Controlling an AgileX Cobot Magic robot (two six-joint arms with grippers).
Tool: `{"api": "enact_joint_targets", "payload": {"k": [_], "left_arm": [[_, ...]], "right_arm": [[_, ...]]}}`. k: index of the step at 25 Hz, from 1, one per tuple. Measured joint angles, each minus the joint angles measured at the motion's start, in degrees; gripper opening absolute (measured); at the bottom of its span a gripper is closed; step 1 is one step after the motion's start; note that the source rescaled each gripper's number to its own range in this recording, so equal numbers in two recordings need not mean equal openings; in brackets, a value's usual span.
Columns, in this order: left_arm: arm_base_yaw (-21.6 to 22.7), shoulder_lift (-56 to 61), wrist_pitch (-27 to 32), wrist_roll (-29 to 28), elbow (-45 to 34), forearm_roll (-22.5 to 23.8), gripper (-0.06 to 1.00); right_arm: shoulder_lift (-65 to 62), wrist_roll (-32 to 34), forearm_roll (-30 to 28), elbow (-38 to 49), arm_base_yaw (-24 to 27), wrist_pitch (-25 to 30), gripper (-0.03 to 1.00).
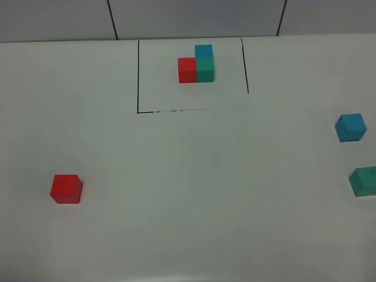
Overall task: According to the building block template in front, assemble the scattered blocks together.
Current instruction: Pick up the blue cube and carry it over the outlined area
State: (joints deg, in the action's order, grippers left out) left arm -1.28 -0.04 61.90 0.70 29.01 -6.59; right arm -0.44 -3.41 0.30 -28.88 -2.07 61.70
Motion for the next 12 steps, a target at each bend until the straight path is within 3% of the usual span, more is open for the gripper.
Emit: {"api": "enact_joint_targets", "payload": {"k": [12], "left_arm": [[0.0, 0.0, 0.0, 0.0, 0.0, 0.0, 0.88]], "right_arm": [[0.0, 0.0, -0.3, 0.0, 0.0, 0.0, 0.89]]}}
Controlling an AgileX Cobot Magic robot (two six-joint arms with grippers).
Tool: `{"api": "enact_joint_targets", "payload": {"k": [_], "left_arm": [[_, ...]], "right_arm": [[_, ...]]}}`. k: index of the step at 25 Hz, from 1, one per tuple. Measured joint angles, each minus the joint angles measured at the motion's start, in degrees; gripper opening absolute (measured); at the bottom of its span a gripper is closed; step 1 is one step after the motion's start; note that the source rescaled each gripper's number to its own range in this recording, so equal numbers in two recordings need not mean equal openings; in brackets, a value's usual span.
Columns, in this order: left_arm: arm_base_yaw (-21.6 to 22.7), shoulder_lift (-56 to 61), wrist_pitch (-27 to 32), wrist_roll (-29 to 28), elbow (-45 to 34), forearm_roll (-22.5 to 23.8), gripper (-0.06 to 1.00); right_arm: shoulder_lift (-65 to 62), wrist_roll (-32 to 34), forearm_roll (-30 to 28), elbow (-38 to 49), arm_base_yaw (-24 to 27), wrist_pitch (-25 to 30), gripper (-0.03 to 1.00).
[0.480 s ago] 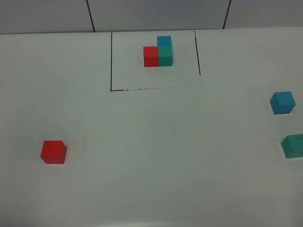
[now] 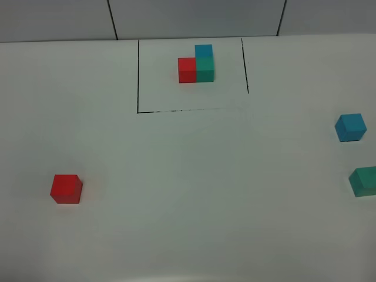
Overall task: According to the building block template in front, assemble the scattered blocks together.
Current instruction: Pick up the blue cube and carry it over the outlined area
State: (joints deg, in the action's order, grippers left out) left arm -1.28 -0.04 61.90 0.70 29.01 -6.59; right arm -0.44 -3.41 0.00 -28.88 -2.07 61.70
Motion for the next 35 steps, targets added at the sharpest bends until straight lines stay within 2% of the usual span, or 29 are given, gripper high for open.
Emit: {"api": "enact_joint_targets", "payload": {"k": [35], "left_arm": [[0.0, 0.0, 0.0, 0.0, 0.0, 0.0, 0.88]], "right_arm": [[0.0, 0.0, 0.3, 0.0, 0.0, 0.0, 0.89]]}}
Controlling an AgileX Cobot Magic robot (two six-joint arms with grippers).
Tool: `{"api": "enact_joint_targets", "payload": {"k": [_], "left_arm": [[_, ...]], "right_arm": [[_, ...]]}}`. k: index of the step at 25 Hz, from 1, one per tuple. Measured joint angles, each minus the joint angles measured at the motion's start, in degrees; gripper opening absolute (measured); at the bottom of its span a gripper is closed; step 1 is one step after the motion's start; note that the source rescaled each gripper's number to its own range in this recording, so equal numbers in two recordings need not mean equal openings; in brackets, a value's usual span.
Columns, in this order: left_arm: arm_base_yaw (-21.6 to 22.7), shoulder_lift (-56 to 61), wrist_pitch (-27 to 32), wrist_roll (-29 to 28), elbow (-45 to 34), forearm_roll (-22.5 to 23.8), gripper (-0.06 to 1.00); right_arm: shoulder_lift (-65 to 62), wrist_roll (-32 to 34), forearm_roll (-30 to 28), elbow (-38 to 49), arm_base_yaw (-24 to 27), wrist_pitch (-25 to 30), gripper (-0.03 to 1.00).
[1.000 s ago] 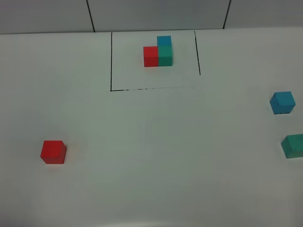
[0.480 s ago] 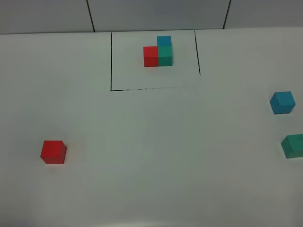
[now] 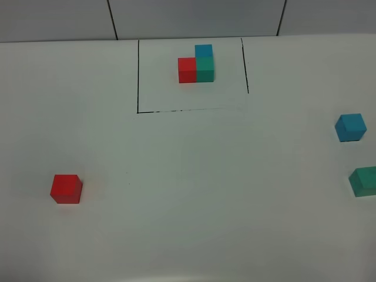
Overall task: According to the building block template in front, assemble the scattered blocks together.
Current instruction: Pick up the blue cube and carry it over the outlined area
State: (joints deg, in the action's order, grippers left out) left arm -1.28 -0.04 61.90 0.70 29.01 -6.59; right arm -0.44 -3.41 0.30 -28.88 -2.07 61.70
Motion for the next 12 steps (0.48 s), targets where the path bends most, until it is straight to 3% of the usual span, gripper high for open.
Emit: {"api": "enact_joint_targets", "payload": {"k": [12], "left_arm": [[0.0, 0.0, 0.0, -0.1, 0.0, 0.0, 0.88]], "right_arm": [[0.0, 0.0, 0.0, 0.0, 0.0, 0.0, 0.89]]}}
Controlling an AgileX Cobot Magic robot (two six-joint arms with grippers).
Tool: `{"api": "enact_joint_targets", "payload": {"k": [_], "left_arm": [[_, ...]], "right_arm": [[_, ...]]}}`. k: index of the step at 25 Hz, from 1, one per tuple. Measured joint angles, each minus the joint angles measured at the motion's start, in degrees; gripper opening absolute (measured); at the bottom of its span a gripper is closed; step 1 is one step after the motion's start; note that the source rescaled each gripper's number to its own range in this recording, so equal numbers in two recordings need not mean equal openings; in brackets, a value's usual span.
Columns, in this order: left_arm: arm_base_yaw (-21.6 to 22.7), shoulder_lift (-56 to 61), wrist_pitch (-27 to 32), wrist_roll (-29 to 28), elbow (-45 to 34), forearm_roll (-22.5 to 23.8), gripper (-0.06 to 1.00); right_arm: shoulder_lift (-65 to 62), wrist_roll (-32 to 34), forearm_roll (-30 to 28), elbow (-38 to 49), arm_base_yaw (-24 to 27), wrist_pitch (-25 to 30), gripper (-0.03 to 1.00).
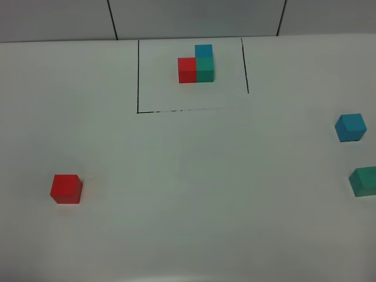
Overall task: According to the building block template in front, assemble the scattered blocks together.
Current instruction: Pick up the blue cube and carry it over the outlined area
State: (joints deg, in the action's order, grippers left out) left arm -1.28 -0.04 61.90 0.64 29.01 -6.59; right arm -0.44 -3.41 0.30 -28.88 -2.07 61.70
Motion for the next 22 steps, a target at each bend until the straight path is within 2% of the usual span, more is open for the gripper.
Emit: {"api": "enact_joint_targets", "payload": {"k": [14, 18, 22], "left_arm": [[0.0, 0.0, 0.0, 0.0, 0.0, 0.0, 0.88], [0.0, 0.0, 0.0, 0.0, 0.0, 0.0, 0.88], [0.0, 0.0, 0.0, 0.1, 0.0, 0.0, 0.88]], "right_arm": [[1.4, 0.3, 0.0, 0.0, 0.0, -0.1, 0.88], [12.4, 0.3, 0.4, -0.8, 0.0, -2.1, 0.88], [26.7, 0.3, 0.6, -3.3, 0.0, -8.9, 0.88]]}}
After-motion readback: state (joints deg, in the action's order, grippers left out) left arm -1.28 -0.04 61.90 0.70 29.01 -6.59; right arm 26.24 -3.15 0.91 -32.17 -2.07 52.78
